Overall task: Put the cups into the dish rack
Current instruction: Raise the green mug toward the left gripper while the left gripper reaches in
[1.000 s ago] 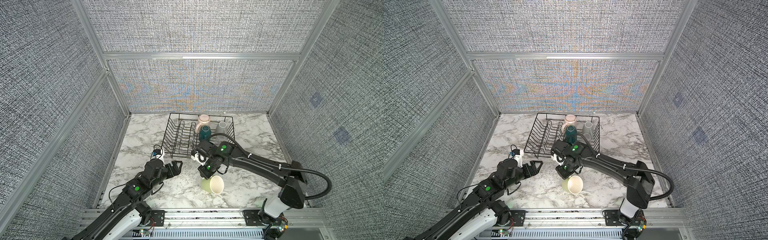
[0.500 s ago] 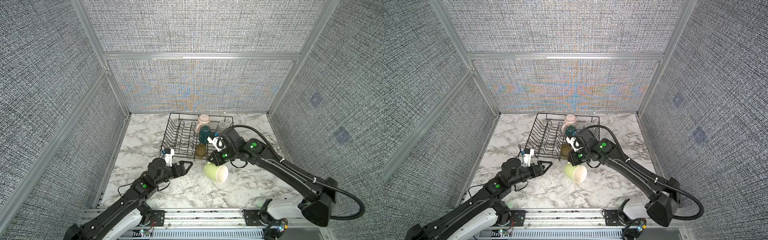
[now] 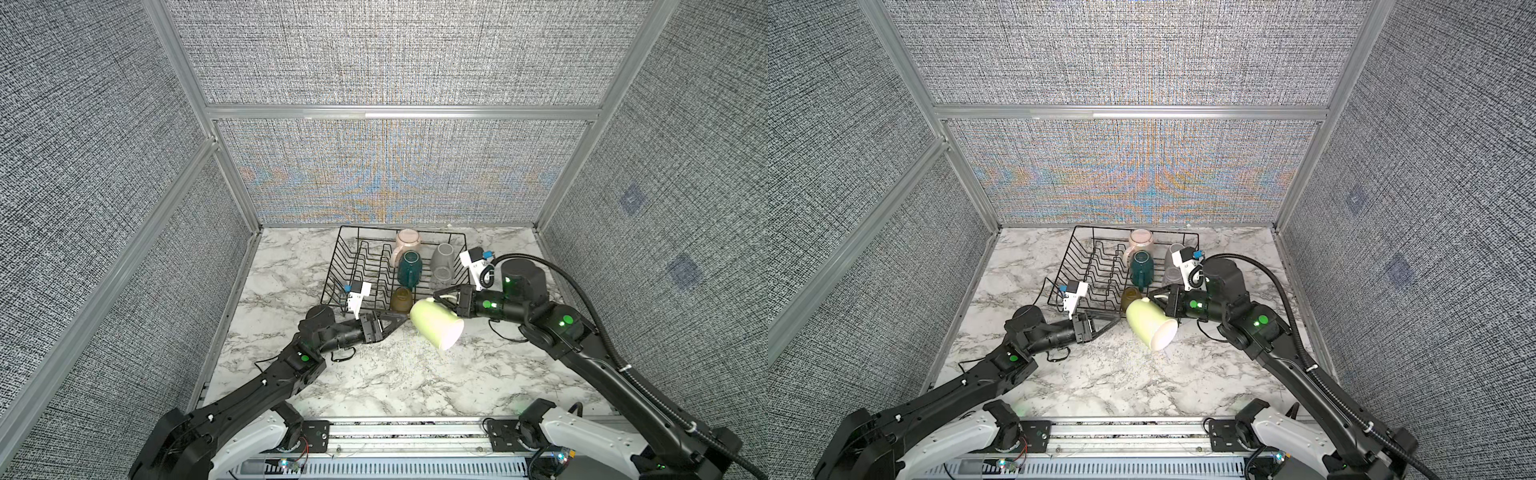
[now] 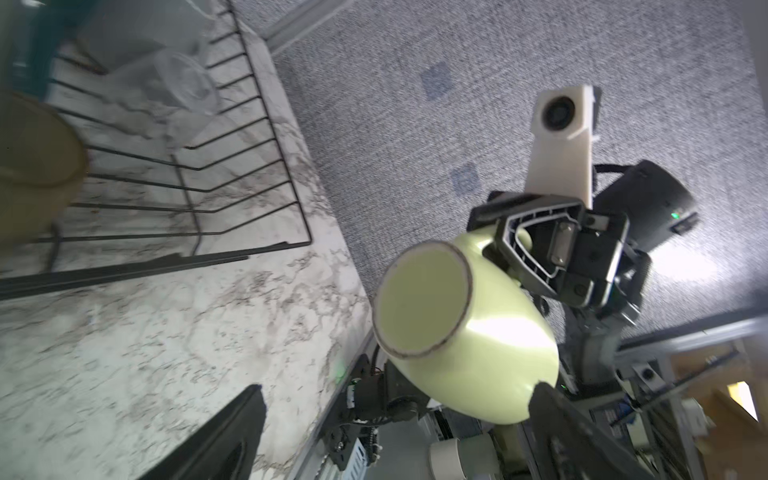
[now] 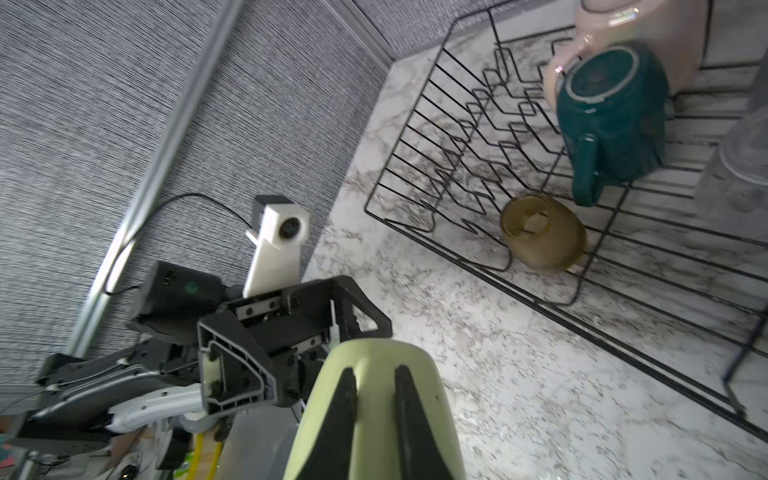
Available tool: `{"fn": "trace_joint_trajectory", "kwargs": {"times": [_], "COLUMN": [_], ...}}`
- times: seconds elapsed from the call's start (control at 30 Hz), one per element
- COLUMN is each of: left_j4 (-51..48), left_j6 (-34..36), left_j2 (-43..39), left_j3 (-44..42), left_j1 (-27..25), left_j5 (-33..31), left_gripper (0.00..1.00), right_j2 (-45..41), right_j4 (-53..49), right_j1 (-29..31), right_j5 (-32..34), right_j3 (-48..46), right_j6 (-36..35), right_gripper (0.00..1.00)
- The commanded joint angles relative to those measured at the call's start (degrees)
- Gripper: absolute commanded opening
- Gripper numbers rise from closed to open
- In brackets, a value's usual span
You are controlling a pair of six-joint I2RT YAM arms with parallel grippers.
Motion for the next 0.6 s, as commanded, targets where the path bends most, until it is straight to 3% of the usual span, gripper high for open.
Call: {"fn": "trace_joint_trajectory", "kwargs": {"times": [0.0, 0.13, 0.3, 0.47, 0.57], "left_j4": [8.70, 2.50, 15.23, 15.01, 21.08], "left_j6": [0.04, 3.88, -0.83, -0.77, -3.47], "left_j2": [1.39, 3.19, 6.57, 10.21, 12.58], "left_j3": [2.72, 7.31, 7.24, 10.06, 10.02], "left_j1": [-2.22, -5.09, -6.27, -8.29, -8.81], "left_j5": [5.43, 4.34, 6.29, 8.27, 8.80], "left_gripper": [1.00, 1.00, 1.00, 0.99, 0.99], "right_j2": [-1.02, -1.91, -1.96, 0.84, 2.47], "right_j4": [13.30, 20.12, 28.42, 34.50, 36.22], "right_j1": [-0.59, -1.21, -2.42, -2.76, -2.81], "right_j5": [-7.36, -10.62, -15.17, -23.95, -27.80], "right_j3": [-0.01, -1.80, -5.67, -4.95, -4.43], "right_j6": [4.60, 7.76, 11.75, 12.98, 13.20], "right_gripper": [0.00, 0.00, 0.00, 0.00, 0.00]}}
